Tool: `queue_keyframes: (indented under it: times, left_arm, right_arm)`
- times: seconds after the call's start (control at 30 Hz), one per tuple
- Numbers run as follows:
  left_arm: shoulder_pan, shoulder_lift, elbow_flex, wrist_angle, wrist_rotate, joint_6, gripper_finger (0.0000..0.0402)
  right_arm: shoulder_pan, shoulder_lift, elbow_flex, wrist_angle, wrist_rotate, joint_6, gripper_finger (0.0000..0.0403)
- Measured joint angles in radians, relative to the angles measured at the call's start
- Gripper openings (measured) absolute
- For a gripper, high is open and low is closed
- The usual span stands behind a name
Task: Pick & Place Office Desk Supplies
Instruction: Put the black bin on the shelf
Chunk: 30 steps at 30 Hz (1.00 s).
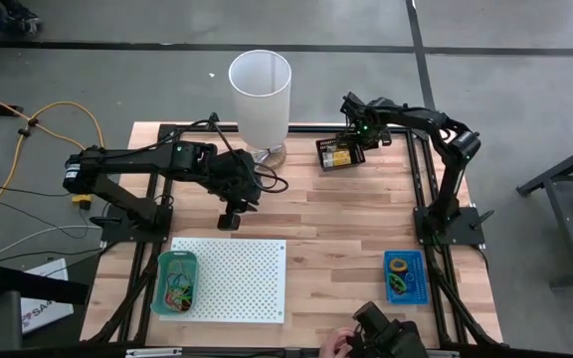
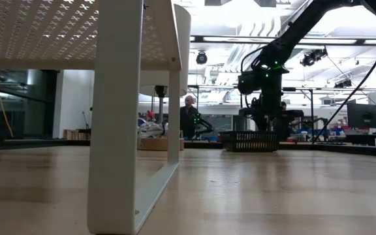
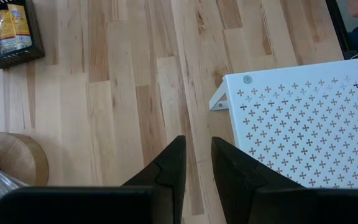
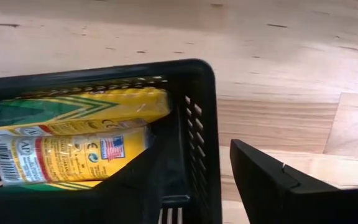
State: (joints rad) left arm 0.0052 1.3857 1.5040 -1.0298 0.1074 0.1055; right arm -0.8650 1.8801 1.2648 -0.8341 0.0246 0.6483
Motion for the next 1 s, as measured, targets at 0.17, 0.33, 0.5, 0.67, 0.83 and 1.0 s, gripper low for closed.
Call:
queue_keyframes:
  times: [0.17, 0.33, 0.5, 0.67, 0.83, 1.0]
  left_arm:
    - [0.000, 0.000, 0.000, 0.000, 0.000, 0.000, 0.0072]
    - [0.000, 0.000, 0.000, 0.000, 0.000, 0.000, 0.0072]
    - [0.000, 0.000, 0.000, 0.000, 0.000, 0.000, 0.0072]
    - [0.000, 0.000, 0.000, 0.000, 0.000, 0.000, 0.0072]
    - [0.000, 0.000, 0.000, 0.000, 0.000, 0.000, 0.0072]
    - [0.000, 0.000, 0.000, 0.000, 0.000, 0.000, 0.0072]
  right_arm:
    - [0.000, 0.000, 0.000, -0.001, -0.001, 0.000, 0.0135]
    - [0.000, 0.000, 0.000, 0.000, -0.002, 0.000, 0.0093]
    - [0.000, 0.000, 0.000, 0.000, -0.001, 0.000, 0.0050]
    - [0.000, 0.000, 0.000, -0.001, -0.005, -0.010, 0.0016]
    - [0.000, 0.000, 0.000, 0.000, -0.005, -0.011, 0.0007]
    - [0.000, 0.000, 0.000, 0.000, -0.005, -0.017, 0.0005]
